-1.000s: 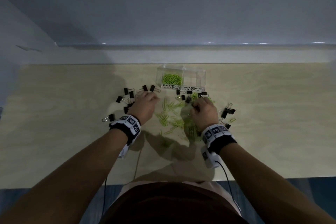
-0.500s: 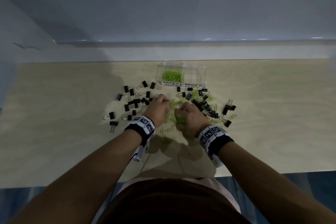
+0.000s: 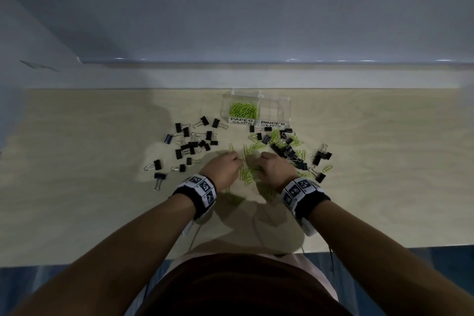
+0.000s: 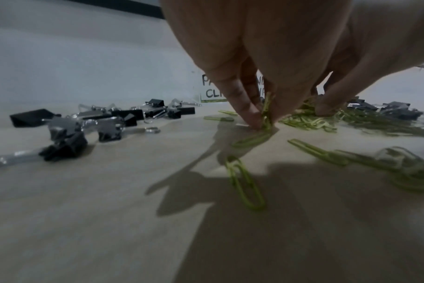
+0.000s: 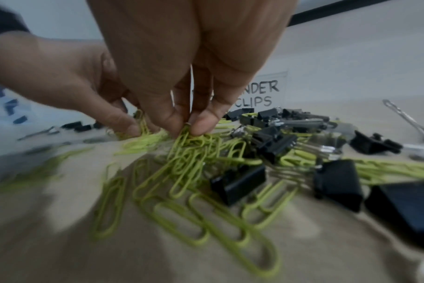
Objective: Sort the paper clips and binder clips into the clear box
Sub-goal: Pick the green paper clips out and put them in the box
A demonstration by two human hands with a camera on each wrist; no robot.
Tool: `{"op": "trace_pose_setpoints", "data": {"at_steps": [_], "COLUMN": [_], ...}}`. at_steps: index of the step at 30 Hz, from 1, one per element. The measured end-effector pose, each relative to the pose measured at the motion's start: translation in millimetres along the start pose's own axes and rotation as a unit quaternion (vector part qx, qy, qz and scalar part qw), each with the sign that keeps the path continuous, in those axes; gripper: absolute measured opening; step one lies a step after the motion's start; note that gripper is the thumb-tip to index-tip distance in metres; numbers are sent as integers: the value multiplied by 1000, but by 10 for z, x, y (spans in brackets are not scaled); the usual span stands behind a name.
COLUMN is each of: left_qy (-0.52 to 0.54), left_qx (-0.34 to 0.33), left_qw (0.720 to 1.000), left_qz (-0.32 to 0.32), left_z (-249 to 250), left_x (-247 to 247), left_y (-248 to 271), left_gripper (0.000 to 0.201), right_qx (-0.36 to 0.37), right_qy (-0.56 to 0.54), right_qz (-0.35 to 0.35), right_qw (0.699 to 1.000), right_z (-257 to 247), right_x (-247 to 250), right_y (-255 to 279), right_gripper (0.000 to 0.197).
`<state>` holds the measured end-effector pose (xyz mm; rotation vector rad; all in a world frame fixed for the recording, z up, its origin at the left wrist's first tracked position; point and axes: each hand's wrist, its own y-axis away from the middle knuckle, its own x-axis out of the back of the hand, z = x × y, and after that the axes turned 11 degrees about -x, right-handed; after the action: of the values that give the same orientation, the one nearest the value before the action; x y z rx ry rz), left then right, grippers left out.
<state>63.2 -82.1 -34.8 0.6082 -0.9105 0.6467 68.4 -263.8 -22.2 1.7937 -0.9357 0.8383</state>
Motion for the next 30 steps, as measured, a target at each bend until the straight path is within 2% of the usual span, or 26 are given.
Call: {"op": "trace_pose_setpoints", "data": {"at_steps": [3, 7, 10, 12, 15, 17, 19, 21, 23, 26, 28, 30], "left_qy": [18, 115, 186, 192, 178, 159, 144, 125, 86, 38, 9, -26], "left_qx": [16, 75, 108, 118, 123, 134, 150, 157, 139, 54, -11, -45], "left_qw": [999, 983, 957, 946, 931, 928, 932, 946, 959, 972, 988, 996], "left_qz": [25, 121, 194, 232, 295, 309, 296, 256, 233, 227, 153, 70], "left_z": [-34, -74, -94, -114, -173, -217, -259, -276, -271, -197, -103, -38], "left_x": [96, 328, 579, 758, 997, 1079, 1091, 1061, 1006, 866, 689, 491], "left_y": [-43, -116, -258, -394, -608, -734, -844, -905, -908, -837, -804, -813], "left_gripper": [24, 17, 14, 13, 11, 12, 13, 18, 23, 23, 23, 28], "right_qx": [-52, -145, -144, -138, -138, -150, -158, -153, -115, -54, -44, -53], "right_qy": [-83, -274, -361, -395, -404, -404, -387, -340, -278, -198, -133, -70], "right_qz": [19, 65, 112, 140, 183, 182, 172, 167, 184, 215, 186, 144], "right_qw": [995, 948, 915, 897, 885, 884, 892, 913, 936, 955, 972, 986], "right_z": [92, 89, -17, -101, -222, -286, -315, -279, -176, 51, 191, 261], "right_x": [61, 299, 571, 738, 916, 956, 950, 931, 883, 700, 512, 360], "right_y": [-50, -133, -307, -486, -773, -922, -1006, -1004, -906, -674, -546, -469], "right_gripper": [10, 6, 5, 3, 5, 7, 7, 12, 14, 10, 13, 16]}}
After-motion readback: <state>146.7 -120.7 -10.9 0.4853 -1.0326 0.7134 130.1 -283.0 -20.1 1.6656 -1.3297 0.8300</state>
